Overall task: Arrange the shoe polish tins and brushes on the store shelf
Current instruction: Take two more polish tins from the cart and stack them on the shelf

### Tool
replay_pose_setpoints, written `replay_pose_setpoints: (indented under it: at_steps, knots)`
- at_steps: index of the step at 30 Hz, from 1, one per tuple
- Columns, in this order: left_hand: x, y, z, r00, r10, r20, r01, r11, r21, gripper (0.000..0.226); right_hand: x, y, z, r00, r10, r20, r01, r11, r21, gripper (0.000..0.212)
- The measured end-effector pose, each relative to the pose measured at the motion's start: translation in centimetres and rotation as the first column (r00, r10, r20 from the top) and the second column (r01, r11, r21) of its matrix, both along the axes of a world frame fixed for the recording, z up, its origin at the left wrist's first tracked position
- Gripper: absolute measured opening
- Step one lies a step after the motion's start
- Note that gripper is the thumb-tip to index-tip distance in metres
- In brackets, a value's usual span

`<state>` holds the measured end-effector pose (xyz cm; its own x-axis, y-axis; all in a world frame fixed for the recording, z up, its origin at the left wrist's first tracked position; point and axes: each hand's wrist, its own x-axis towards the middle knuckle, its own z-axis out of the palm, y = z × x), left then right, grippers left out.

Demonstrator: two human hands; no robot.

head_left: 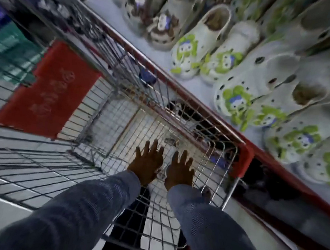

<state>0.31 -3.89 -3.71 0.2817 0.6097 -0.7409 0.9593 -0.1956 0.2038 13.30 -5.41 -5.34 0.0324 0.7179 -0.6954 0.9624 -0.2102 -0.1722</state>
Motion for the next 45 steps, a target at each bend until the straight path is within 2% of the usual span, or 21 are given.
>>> replay_pose_setpoints:
  at_steps: [3,6,9,13,16,19,23,26,31,35,39,41,45]
  knots:
    - [0.5,0.1,-1.7,0.999,-0.036,0.001,0.036,0.999,-0.037,0.084,-0.5,-0.2,-2.0,0.994,0.018,0.104,-0.014,0.999,-0.042,0.066]
    - [0.6,0.0,-3.5,0.998,-0.032,0.054,0.029,0.998,0.048,0.062,-0.7,-0.8,-3.7,0.989,0.06,0.138,-0.063,0.998,0.014,0.05]
    - [0.6,0.2,-3.7,0.998,-0.021,0.066,0.014,0.993,0.118,0.044,-0.4,-0.3,-3.2,0.985,0.088,0.151,-0.091,0.996,0.013,0.044]
    - [0.6,1.5,-1.1,0.997,-0.004,0.075,-0.008,0.988,0.155,0.054,0.2,2.2,0.2,0.996,0.023,0.081,-0.019,0.998,-0.061,0.059]
    - [0.1,3.5,4.5,0.987,0.066,0.149,-0.096,0.975,0.202,0.045,1.3,4.9,6.7,0.998,-0.036,-0.059,0.036,0.999,-0.003,0.067]
    - [-0.8,4.7,10.1,0.962,0.159,0.223,-0.212,0.947,0.242,0.052,2.6,7.0,14.1,0.981,-0.035,-0.192,0.058,0.992,0.114,0.054]
    - [-1.8,5.4,19.2,0.922,0.205,0.328,-0.325,0.871,0.369,0.075,4.4,9.0,24.1,0.963,-0.001,-0.271,0.069,0.968,0.24,0.078]
    - [-1.6,6.4,27.5,0.884,0.176,0.432,-0.387,0.794,0.468,0.075,6.0,10.0,32.4,0.949,0.021,-0.314,0.088,0.939,0.332,0.075]
    - [0.8,9.0,39.5,0.882,0.079,0.465,-0.378,0.708,0.597,0.093,8.7,11.2,43.8,0.941,0.058,-0.334,0.132,0.846,0.517,0.075]
    - [3.3,11.1,46.0,0.836,-0.035,0.548,-0.404,0.637,0.657,0.085,11.1,11.9,49.7,0.929,0.061,-0.366,0.189,0.77,0.609,0.069]
    - [7.2,13.3,51.7,0.76,-0.205,0.616,-0.398,0.603,0.692,0.08,14.8,13.0,54.4,0.933,0.014,-0.361,0.256,0.678,0.689,0.084]
    - [9.5,14.9,53.1,0.728,-0.259,0.635,-0.401,0.59,0.701,0.077,16.3,13.7,55.7,0.927,-0.042,-0.372,0.31,0.642,0.701,0.091]
    - [14.2,19.4,53.6,0.689,-0.267,0.674,-0.421,0.609,0.672,0.079,18.9,16.4,55.8,0.899,-0.147,-0.412,0.423,0.537,0.73,0.09]
